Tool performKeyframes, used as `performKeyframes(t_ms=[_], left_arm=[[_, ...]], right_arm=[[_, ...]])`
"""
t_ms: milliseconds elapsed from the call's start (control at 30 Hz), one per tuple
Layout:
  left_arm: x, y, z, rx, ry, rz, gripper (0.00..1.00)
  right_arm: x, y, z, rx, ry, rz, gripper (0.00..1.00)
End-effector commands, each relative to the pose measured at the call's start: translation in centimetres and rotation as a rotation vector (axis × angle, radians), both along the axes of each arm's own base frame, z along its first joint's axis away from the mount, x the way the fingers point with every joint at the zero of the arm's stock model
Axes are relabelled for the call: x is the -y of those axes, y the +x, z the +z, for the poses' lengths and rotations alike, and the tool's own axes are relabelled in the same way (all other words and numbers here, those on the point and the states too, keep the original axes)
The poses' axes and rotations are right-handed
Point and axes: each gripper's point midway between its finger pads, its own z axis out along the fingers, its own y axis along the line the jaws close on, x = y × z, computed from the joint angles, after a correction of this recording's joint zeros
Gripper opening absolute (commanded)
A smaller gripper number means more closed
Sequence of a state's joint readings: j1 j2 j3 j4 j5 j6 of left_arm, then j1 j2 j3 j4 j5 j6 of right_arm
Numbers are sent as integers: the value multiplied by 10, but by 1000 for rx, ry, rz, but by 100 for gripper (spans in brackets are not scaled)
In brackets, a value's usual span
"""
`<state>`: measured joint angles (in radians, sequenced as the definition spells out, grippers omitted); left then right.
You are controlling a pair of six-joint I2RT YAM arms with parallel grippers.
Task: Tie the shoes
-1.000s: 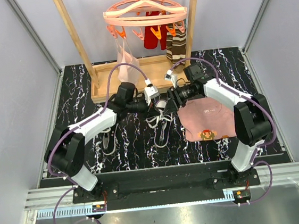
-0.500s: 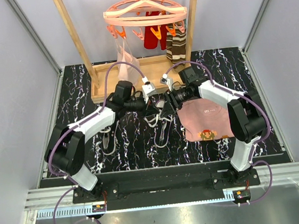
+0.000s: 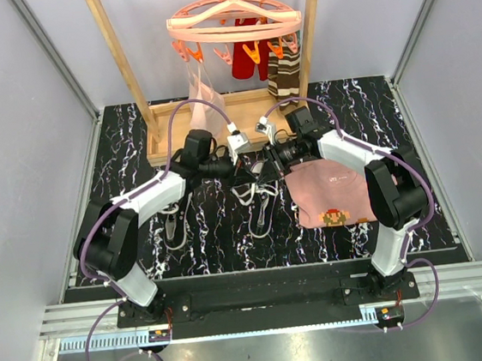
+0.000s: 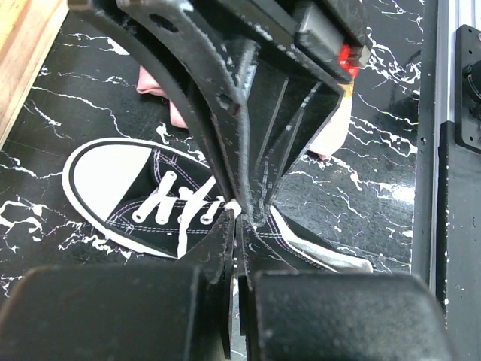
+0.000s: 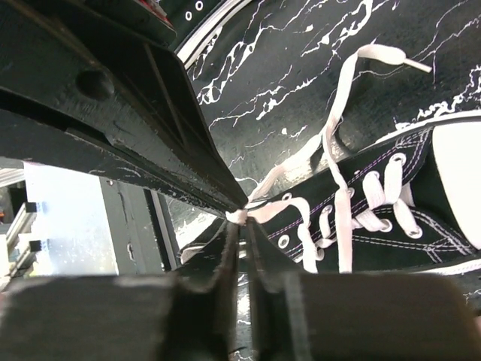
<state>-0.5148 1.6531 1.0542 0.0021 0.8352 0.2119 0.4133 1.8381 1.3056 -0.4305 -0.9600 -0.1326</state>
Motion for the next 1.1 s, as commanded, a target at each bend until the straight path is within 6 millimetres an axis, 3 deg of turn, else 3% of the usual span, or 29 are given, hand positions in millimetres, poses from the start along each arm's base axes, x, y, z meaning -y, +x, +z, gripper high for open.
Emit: performKeyframes(t_ms=[0,33,100,200,333,433,500,533,667,800,1067], left_arm=[[7,9,24,60,-60,-26,0],[7,10,24,60,-58,-22,0],[5,10,22,57,-51,-18,1],[-2,12,22,63,-37,-3,11],[-17,16,19,64,-26,32,14],[-27,14,15,47,-10,48,25],[-36,16,9,45,18,81,32],[-41,20,6,42,35,107,43],[-64,47,-20,6,182,280,45],[-74,64,-37,-37,248,408,48],[-80,78,-71,-172,323,551,56]], right_arm=[[-9,12,17,78,36,5,6],[-9,12,18,83,32,2,0],[-8,12,17,86,28,-1,0],[-5,11,16,106,17,-12,0],[-2,8,22,139,17,-22,0],[0,8,24,157,15,-27,0],[2,7,25,168,10,-30,0],[3,5,23,167,7,-28,0],[5,4,24,179,2,-31,0],[5,4,22,179,-3,-31,0],[6,1,18,166,-5,-27,0]])
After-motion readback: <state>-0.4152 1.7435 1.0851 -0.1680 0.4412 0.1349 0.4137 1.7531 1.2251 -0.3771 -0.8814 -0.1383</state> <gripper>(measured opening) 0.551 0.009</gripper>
